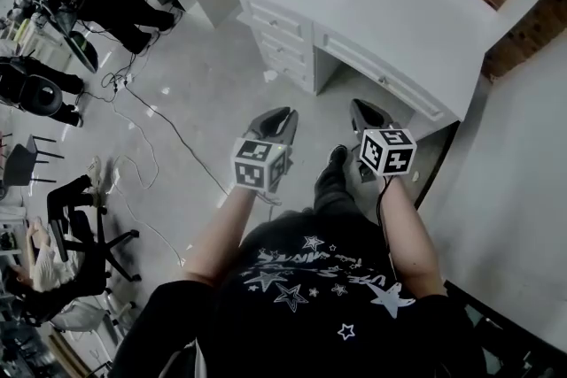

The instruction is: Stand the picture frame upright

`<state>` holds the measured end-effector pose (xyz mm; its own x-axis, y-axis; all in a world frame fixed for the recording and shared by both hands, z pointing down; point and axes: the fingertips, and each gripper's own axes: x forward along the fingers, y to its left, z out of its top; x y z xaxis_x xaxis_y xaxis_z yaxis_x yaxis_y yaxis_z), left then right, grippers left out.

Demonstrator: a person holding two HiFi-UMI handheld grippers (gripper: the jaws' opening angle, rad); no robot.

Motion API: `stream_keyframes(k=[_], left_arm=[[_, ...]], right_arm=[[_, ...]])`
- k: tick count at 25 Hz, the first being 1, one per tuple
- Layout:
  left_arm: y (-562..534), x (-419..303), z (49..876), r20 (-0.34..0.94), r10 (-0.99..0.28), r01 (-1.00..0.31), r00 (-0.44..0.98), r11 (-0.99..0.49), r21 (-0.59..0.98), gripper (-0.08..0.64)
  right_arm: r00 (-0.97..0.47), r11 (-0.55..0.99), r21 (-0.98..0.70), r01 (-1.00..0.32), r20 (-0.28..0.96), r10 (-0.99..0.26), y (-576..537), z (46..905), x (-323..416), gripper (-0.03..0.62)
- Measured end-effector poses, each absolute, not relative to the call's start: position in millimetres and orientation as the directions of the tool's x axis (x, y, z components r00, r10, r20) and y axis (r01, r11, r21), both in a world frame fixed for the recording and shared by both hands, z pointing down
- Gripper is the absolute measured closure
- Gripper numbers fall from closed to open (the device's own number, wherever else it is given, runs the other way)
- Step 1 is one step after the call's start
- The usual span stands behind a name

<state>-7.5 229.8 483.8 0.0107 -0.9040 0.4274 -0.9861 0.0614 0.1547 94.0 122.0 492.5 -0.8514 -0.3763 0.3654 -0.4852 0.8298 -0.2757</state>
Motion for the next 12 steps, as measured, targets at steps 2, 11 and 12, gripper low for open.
stream_keyframes(k=[2,11,12], left_arm=[[244,-10,484,0.425,-0.905,-0.984,0.003,0.074,0.165,0.503],[282,-15,485,0.409,-0.913,-0.972,-0.002,0.099,0.215,0.512],[283,-15,485,0.409,-0.913,-0.969,-0.001,0.102,0.226,0.514]], right_arm=[[-0.850,0.834,-0.267,-0.483,0.373,-0.373,136,493,95,0.578],[-0.831,0.844,-0.220,-0.488,0.412,-0.373,173,489,111,0.578],[-0.829,0.845,-0.218,-0.487,0.419,-0.370,174,490,112,0.578]])
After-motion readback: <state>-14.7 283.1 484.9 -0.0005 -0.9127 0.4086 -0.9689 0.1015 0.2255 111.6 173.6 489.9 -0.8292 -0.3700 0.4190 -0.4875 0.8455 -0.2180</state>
